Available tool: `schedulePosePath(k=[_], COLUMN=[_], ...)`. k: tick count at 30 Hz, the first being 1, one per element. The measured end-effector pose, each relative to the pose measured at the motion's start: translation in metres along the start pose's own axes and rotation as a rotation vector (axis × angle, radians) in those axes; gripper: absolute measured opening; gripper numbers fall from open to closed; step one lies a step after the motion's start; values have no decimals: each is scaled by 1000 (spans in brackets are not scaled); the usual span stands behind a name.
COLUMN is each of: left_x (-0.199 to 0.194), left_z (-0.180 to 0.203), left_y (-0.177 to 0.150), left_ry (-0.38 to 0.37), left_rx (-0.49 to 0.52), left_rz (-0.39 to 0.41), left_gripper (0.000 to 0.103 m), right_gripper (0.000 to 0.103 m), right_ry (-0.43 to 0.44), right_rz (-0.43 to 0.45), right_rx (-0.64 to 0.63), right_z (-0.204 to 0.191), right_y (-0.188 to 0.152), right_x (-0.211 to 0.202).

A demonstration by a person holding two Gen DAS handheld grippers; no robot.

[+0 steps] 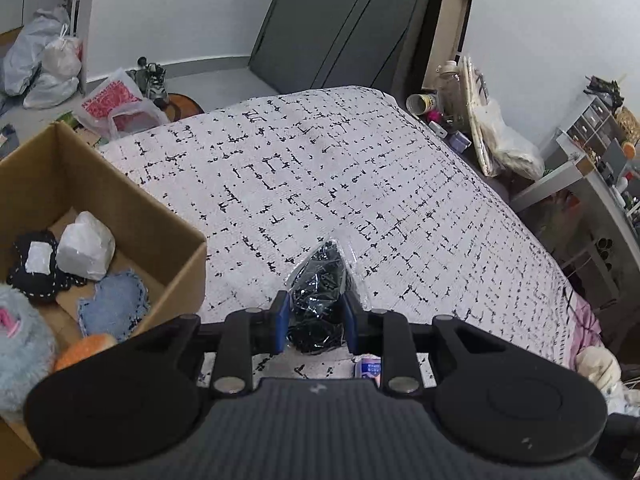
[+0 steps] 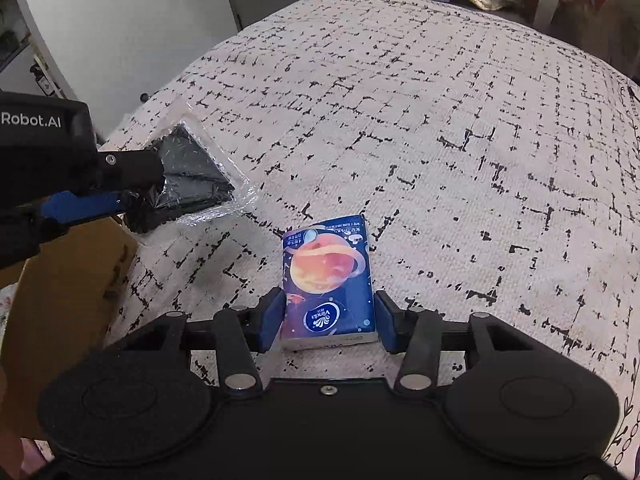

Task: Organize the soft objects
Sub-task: 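Lift the black bag with the left tool while the right tool lifts the tissue packet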

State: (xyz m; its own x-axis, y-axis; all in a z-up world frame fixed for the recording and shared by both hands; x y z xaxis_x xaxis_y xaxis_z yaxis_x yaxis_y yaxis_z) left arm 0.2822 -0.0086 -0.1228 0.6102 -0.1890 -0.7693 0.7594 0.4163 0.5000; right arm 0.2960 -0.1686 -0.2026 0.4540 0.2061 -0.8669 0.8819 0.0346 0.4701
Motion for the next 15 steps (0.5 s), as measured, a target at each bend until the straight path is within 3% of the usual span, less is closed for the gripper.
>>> schedulePosePath(k=[12, 15], left_x=[-45, -59], left_z=[-3, -4], left_y=[19, 21], left_ry=[-20, -32], left_rx=[20, 36], left_rz=[59, 75], left_gripper=[26, 22], right_gripper=[46, 46], right_ry=[90, 117], right_rz=[104, 127], right_rx=[90, 92], right_z=[10, 10], right_y=[12, 10], right_x=[-54, -67])
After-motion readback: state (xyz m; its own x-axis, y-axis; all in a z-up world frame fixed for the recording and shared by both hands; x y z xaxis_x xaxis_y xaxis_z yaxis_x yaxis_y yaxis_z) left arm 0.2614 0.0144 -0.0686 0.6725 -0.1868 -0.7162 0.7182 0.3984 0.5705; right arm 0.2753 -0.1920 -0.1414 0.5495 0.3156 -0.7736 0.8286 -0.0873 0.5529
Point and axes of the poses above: each gripper's, at about its wrist camera, not at the fingertips, and x roughly the way its jaws point, z to its right, y to its top, the point moved 1 cm from there along x, roughly the way its jaws point, and after that the axes turned 6 degrees about -z, right-handed, at the moved point
